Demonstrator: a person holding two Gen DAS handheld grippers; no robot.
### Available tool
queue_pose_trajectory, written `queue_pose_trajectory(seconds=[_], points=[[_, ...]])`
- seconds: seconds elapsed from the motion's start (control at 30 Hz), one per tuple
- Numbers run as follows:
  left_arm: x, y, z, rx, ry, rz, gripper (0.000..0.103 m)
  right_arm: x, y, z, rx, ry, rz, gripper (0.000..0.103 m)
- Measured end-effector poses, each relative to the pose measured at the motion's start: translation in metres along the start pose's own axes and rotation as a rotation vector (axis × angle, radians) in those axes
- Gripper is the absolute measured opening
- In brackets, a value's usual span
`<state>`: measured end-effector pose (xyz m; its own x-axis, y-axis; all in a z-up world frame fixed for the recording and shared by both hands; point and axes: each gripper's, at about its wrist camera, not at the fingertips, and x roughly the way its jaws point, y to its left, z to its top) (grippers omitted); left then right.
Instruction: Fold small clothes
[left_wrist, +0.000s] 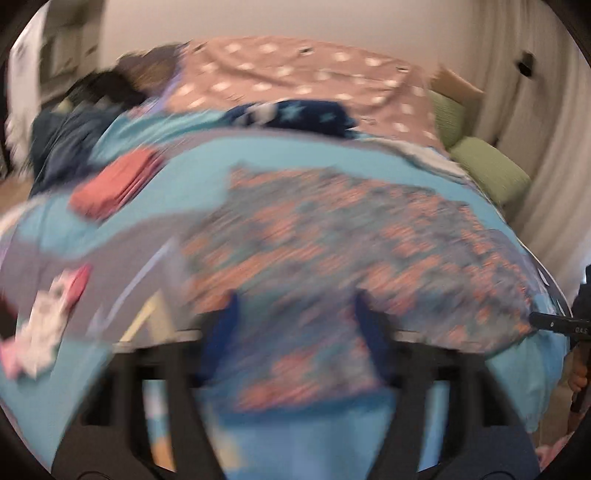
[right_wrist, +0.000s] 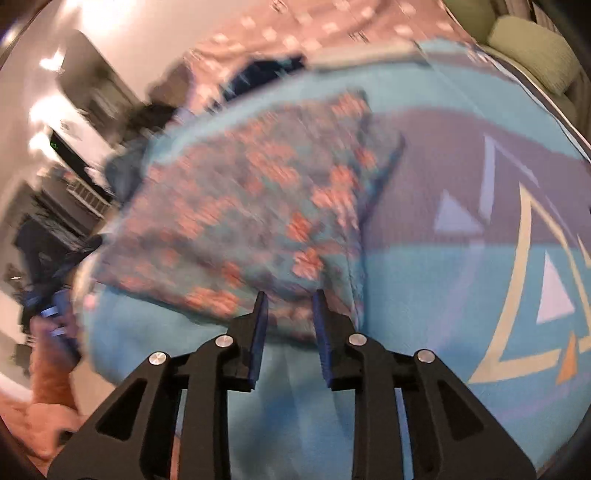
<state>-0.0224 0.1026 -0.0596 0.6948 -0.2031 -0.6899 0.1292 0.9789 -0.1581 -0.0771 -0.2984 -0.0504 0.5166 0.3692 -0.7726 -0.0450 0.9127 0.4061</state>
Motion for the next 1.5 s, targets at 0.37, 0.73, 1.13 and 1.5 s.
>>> queue_pose_trajectory(seconds=[0.37, 0.73, 1.13, 1.5], points=[[-0.030, 0.055, -0.025, -0.034, -0.092, -0.147, 0.057, 0.006, 0.098, 0.031, -0.138, -0.083, -0.076, 0.044], [-0.013, 0.075, -0.039, -0.014, -0.045, -0.340, 0.022, 0.066, 0.198, 0.041, -0.355, 0.048, -0.064, 0.050], [-0.001, 0.092, -0.012, -0.017, 0.039, -0.598, 0.006, 0.095, 0.235, 0.050, -0.362, 0.084, -0.112, 0.052], [0.003, 0.111, -0.041, -0.017, 0.087, -0.604, 0.010, 0.112, 0.251, 0.044, -0.427, 0.107, -0.123, 0.059]])
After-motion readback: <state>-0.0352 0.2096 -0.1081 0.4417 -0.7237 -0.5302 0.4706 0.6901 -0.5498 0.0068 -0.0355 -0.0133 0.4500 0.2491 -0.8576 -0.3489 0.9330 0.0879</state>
